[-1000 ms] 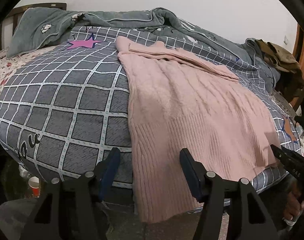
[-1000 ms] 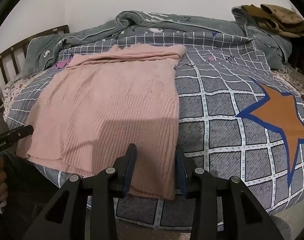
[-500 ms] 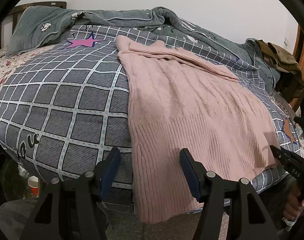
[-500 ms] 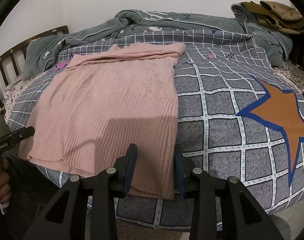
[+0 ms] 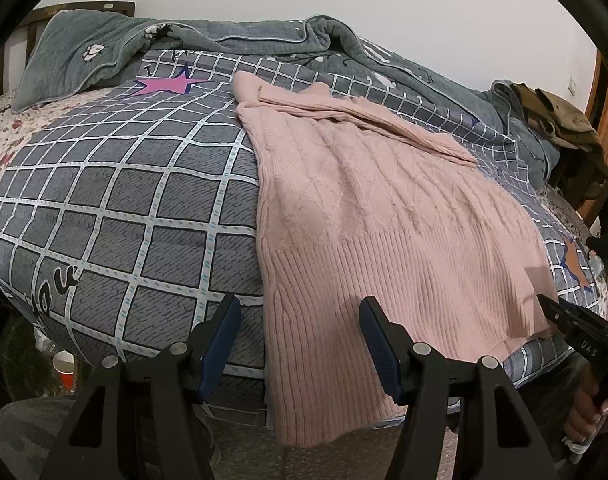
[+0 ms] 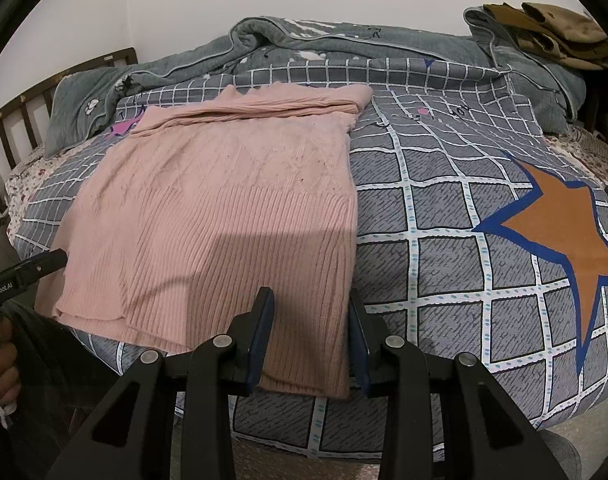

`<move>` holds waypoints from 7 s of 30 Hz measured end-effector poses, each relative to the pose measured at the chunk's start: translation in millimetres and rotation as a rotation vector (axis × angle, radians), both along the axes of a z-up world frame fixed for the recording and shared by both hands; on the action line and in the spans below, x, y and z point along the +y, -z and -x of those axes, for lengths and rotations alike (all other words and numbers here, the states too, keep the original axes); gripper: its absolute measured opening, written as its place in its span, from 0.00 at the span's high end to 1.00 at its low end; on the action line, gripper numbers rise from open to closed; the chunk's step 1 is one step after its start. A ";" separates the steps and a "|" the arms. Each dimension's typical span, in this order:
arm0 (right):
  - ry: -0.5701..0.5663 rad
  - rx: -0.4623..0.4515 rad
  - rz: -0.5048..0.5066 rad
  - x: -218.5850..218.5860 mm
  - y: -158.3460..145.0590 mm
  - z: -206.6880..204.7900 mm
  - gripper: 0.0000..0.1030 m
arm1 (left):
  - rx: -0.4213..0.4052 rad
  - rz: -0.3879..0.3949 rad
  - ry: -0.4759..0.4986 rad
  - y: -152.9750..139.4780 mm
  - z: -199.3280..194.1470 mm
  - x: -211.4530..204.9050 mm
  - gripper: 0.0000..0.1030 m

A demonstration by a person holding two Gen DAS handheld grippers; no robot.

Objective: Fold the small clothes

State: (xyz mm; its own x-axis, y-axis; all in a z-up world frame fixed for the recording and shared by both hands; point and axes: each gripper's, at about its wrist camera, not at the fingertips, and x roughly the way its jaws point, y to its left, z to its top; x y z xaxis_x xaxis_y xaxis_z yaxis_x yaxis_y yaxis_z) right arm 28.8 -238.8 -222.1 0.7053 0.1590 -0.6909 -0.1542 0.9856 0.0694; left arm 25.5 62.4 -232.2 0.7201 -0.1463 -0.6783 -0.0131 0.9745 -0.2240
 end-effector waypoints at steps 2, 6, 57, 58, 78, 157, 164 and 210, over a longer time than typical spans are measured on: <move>0.000 0.000 0.001 0.2 0.1 -0.1 0.66 | -0.001 0.003 0.000 -0.5 -0.5 0.2 0.42; 0.000 0.001 0.001 0.0 0.0 -0.1 0.66 | 0.000 0.011 0.002 -0.6 0.2 0.8 0.42; -0.006 0.014 -0.049 -6.0 -0.1 5.7 0.94 | -0.031 0.222 0.019 -2.3 9.2 23.4 0.93; -0.007 0.009 -0.058 -7.2 -1.4 6.4 0.94 | -0.044 0.238 0.017 -4.3 11.0 26.2 0.93; 0.004 0.065 -0.134 -22.8 3.2 9.0 0.74 | 0.042 0.248 0.064 4.9 13.2 18.3 0.67; 0.029 0.093 -0.275 0.6 -28.8 -350.2 0.67 | -0.026 0.225 -0.227 -55.4 -314.1 62.7 0.33; 0.053 0.006 -0.158 -5.0 -56.4 -322.0 0.59 | -0.013 0.230 -0.203 -56.8 -307.4 65.6 0.31; 0.076 0.099 -0.190 -10.1 -24.5 -220.9 0.55 | 0.051 0.242 -0.119 -24.0 -198.1 74.0 0.59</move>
State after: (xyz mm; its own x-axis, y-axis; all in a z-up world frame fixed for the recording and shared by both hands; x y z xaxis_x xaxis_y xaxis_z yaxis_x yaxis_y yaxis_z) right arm 249.7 -249.0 -197.6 0.6506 0.2417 -0.7199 -0.0629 0.9619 0.2661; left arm 223.5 136.4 -208.2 0.7076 -0.2253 -0.6698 -0.1411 0.8837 -0.4463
